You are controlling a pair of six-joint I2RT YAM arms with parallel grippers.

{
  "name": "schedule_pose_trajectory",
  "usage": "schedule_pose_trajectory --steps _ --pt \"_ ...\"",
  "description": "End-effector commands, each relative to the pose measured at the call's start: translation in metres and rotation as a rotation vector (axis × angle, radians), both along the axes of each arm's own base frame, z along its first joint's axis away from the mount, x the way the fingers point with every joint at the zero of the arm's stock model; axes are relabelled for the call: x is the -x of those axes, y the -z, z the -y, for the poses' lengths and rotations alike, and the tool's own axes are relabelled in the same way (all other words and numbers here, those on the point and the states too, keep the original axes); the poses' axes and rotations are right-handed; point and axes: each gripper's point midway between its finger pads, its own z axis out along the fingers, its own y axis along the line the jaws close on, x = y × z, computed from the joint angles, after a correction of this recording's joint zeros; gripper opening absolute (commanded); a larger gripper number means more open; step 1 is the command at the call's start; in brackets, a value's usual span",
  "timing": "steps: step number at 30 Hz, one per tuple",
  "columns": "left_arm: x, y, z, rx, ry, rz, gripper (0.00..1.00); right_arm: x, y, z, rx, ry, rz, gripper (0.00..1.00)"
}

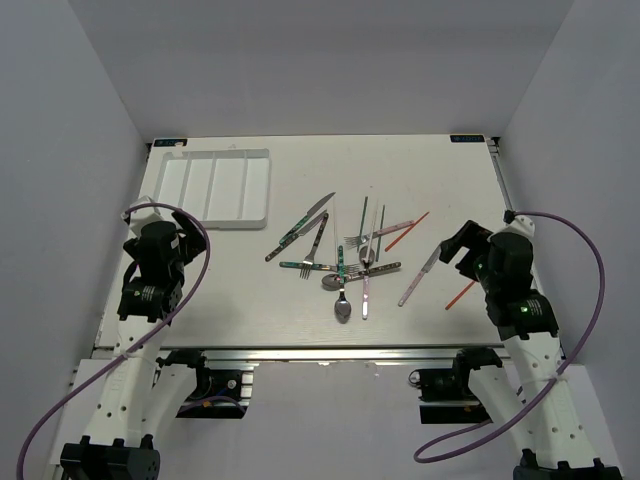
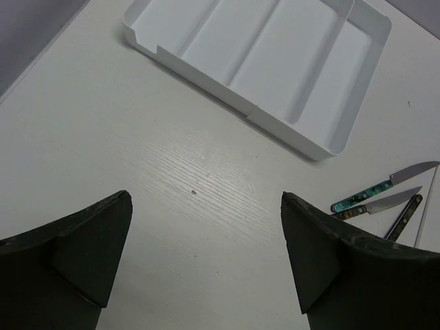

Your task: Sort the eating utensils into containers

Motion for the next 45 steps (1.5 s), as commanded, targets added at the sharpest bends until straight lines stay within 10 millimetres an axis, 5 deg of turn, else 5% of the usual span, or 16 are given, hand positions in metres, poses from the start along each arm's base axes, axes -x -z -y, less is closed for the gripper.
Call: schedule_pose_trajectory --steps 1,5,9,14,21,35,37,40,42,45 --pt "0.001 -0.013 -0.004 -0.008 -0.023 0.030 0.98 -0.003 -0.014 0.009 0.001 0.062 0.038 0.89" --pt "0.001 -0.012 -0.003 -0.006 -0.018 0.027 0.98 -0.011 0.003 0.009 -0.015 0.079 0.033 0.89" --pt "0.000 -0.012 -0.002 -0.005 -0.010 0.032 0.98 -0.020 0.075 0.024 0.071 0.177 -0.265 0.89" --pt "0.000 -0.009 0.000 -0.004 0.000 0.020 0.98 -0.028 0.122 0.060 0.204 0.362 -0.451 0.89" --pt "0.000 -0.013 0.006 0.005 0.027 0.042 0.98 -0.034 0.142 0.055 0.127 0.335 -0.495 0.87" --pt "-0.001 -0.013 0.010 0.006 0.047 0.040 0.98 -0.003 0.179 0.053 0.051 0.362 -0.571 0.67" --pt "-0.001 -0.013 0.010 0.006 0.048 0.038 0.98 -0.001 0.184 0.054 0.055 0.362 -0.576 0.62" --pt "-0.001 -0.014 0.010 0.004 0.047 0.041 0.98 0.002 0.196 0.049 0.038 0.330 -0.621 0.36" --pt "-0.001 -0.013 0.009 0.003 0.046 0.036 0.98 0.000 0.199 0.048 0.042 0.314 -0.636 0.10" --pt "-0.001 -0.012 0.010 0.005 0.047 0.035 0.98 -0.002 0.200 0.045 0.032 0.297 -0.633 0.00"
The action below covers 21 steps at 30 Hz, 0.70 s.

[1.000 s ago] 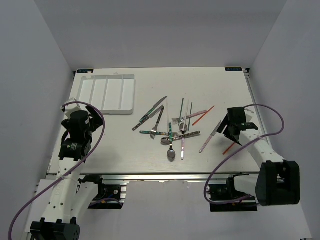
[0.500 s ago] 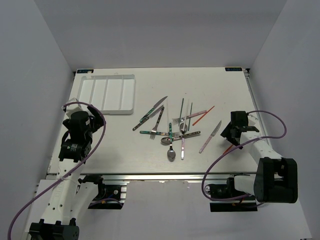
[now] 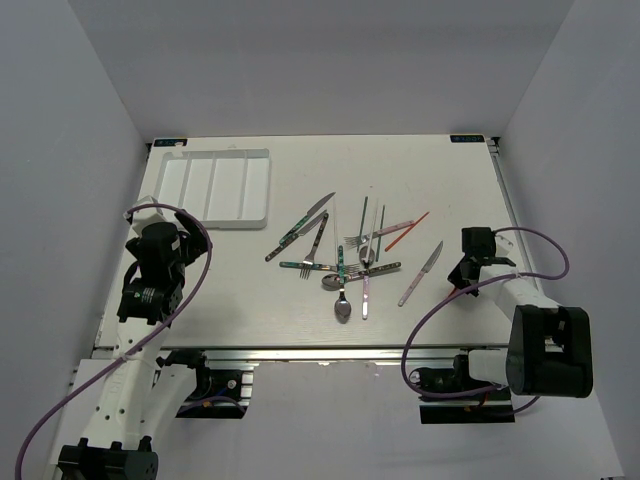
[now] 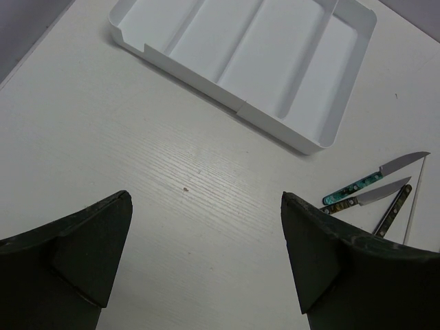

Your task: Sort the eating utensils into containers

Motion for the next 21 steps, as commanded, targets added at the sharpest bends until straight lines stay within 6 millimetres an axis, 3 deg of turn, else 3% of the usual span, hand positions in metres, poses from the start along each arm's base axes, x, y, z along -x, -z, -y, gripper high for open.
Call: schedule_pose_trajectory --steps 1,6,9,11,12,14,15,16,18,19,20,21 --pt "-0.001 -0.010 0.002 0.000 0.012 0.026 0.98 0.007 0.013 -0.010 -0.055 -0.024 -0.044 0.00" --pt "-0.003 -0.006 0.006 0.006 0.032 0.015 0.98 -0.002 -0.005 -0.018 -0.083 -0.088 0.020 0.00" --pt "-0.008 -0.006 0.013 0.021 0.071 0.018 0.98 -0.019 -0.042 -0.040 -0.165 -0.204 0.158 0.00" --pt "-0.014 -0.009 0.034 0.069 0.176 0.042 0.98 -0.030 -0.072 -0.060 -0.232 -0.294 0.272 0.00" --pt "-0.016 -0.009 0.042 0.097 0.213 0.051 0.98 -0.035 -0.088 -0.082 -0.313 -0.381 0.331 0.00" --pt "-0.021 -0.010 0.064 0.162 0.314 0.074 0.98 -0.039 -0.108 -0.103 -0.378 -0.453 0.390 0.00" --pt "-0.024 -0.008 0.076 0.201 0.363 0.073 0.98 -0.039 -0.124 -0.134 -0.453 -0.572 0.448 0.00" --pt "-0.020 -0.010 0.103 0.281 0.496 0.075 0.98 -0.038 -0.133 -0.151 -0.495 -0.635 0.471 0.00" --pt "-0.022 -0.021 0.144 0.462 0.668 0.129 0.98 -0.016 -0.154 -0.209 -0.624 -0.868 0.517 0.00" --pt "-0.019 -0.031 0.162 0.556 0.748 0.162 0.98 -0.017 -0.173 -0.230 -0.665 -0.935 0.594 0.00" --pt "-0.011 -0.052 0.184 0.698 0.855 0.254 0.98 0.000 -0.182 -0.256 -0.717 -1.026 0.609 0.00" --pt "-0.004 -0.059 0.200 0.738 0.918 0.277 0.98 0.005 -0.190 -0.268 -0.749 -1.065 0.637 0.00"
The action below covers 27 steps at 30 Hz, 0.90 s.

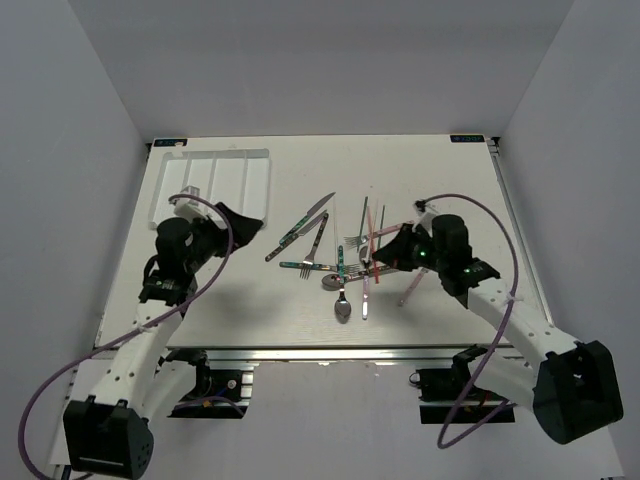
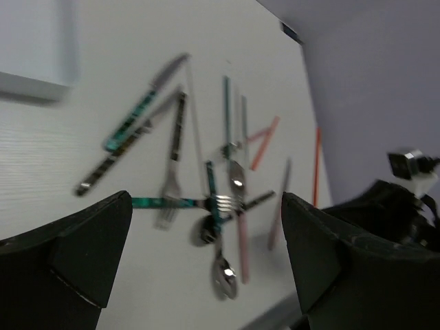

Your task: Sort the eating utensils into containers

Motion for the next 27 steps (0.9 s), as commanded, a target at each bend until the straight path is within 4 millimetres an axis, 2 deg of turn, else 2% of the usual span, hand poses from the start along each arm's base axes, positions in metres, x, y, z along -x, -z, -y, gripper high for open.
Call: schedule_pose_trajectory --steps 1,2,3,6,9,13,17,19,20,25,26,27 --pt "0.034 -0.060 0.079 0.319 0.387 0.166 0.98 0.023 -0.071 -0.070 -0.243 -0.272 0.185 0.00" --pt "0.031 -0.060 0.083 0.302 0.371 0.181 0.98 0.027 -0.081 -0.079 -0.281 -0.295 0.229 0.00" --pt "0.038 -0.065 0.099 0.294 0.415 0.187 0.98 0.030 -0.087 -0.084 -0.307 -0.308 0.243 0.00" --pt "0.040 -0.051 0.119 0.256 0.436 0.143 0.98 0.035 -0.104 -0.100 -0.352 -0.363 0.268 0.00" --pt "0.036 -0.031 0.127 0.245 0.428 0.096 0.95 0.038 -0.106 -0.113 -0.356 -0.383 0.256 0.00" --pt "0.036 -0.036 0.137 0.279 0.451 0.135 0.92 0.038 -0.093 -0.127 -0.346 -0.397 0.192 0.00" --pt "0.032 -0.031 0.147 0.262 0.460 0.123 0.87 0.046 -0.095 -0.139 -0.363 -0.438 0.192 0.00" --pt "0.027 -0.022 0.150 0.242 0.456 0.091 0.82 0.048 -0.094 -0.145 -0.359 -0.451 0.193 0.00" --pt "0.026 -0.022 0.152 0.240 0.457 0.090 0.80 0.050 -0.099 -0.149 -0.364 -0.465 0.203 0.00" --pt "0.015 -0.010 0.151 0.192 0.418 0.046 0.69 0.051 -0.099 -0.159 -0.361 -0.487 0.208 0.00" --pt "0.014 -0.010 0.152 0.190 0.418 0.045 0.65 0.051 -0.099 -0.160 -0.361 -0.489 0.207 0.00" --pt "0.012 -0.015 0.152 0.193 0.418 0.056 0.55 0.050 -0.093 -0.163 -0.355 -0.490 0.191 0.00"
